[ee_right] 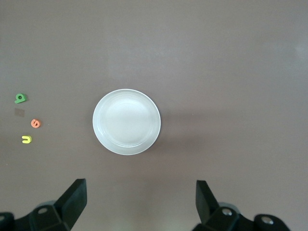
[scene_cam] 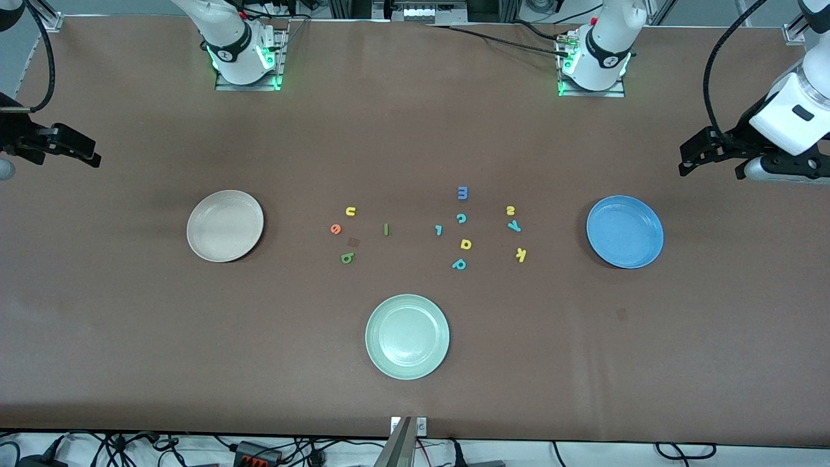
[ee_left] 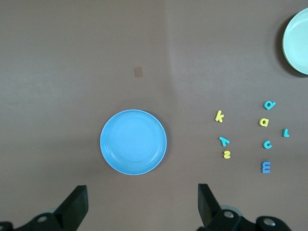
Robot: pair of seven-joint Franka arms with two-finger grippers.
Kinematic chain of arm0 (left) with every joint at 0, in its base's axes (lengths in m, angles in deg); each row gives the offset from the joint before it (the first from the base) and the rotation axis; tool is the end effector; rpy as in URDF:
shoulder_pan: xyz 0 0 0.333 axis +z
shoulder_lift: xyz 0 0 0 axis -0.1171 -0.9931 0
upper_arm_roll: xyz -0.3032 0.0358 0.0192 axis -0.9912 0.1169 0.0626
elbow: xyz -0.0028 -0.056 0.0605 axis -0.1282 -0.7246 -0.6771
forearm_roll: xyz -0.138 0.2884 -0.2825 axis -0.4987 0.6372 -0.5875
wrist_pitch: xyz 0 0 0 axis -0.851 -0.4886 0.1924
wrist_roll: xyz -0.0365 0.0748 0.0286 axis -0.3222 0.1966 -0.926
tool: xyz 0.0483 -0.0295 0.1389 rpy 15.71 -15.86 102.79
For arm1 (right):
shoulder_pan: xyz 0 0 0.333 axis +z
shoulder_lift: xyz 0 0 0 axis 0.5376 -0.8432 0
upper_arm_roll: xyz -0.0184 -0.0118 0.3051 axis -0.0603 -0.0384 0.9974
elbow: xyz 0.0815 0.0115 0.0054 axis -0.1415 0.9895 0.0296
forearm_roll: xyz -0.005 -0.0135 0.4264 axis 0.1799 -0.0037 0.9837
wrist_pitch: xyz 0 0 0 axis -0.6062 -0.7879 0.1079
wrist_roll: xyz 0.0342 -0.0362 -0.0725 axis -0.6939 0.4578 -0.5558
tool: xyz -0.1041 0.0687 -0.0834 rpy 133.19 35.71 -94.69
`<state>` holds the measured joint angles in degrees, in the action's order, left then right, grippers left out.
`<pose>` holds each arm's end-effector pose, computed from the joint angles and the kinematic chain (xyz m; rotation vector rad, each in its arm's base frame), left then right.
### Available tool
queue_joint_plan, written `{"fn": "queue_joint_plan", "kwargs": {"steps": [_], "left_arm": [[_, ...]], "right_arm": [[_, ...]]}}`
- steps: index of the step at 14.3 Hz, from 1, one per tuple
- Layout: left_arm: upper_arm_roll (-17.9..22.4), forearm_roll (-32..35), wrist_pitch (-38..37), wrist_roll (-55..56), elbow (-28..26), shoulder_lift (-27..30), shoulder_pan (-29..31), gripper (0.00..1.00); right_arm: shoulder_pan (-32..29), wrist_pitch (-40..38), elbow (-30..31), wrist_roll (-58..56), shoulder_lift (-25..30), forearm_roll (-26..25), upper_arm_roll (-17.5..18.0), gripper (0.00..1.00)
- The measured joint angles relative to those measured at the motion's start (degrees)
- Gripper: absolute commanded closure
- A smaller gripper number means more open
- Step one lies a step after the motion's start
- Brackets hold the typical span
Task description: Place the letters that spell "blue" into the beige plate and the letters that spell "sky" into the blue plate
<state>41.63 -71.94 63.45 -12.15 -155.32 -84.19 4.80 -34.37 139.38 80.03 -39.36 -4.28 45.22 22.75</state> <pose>0.5875 -0.0344 0.5392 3.1162 -0.0555 0.0559 0.5870 -0.0391 0.5368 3.1230 -0.0563 -0.0687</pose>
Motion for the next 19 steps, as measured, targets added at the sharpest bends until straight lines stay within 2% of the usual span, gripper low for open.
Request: {"fn": "queue_joint_plan", "kwargs": {"steps": [10, 16, 19], "left_arm": [[0.0, 0.0, -2.5, 0.0, 0.0, 0.0, 0.0, 0.0], [0.0, 0.0, -3.5, 0.1, 0.0, 0.0, 0.0, 0.0], [-0.1, 0.0, -6.7, 0.0, 0.0, -0.7, -0.5, 0.0]], "right_arm": [[0.4, -0.7, 0.1, -0.1, -0.4, 0.1, 0.1, 0.0], [8.0, -0.6, 0.5, 0.2, -4.1, 1.8, 0.5, 0.0], [11.5, 0.0, 0.6, 0.2, -6.7, 1.9, 0.5, 0.0]]}}
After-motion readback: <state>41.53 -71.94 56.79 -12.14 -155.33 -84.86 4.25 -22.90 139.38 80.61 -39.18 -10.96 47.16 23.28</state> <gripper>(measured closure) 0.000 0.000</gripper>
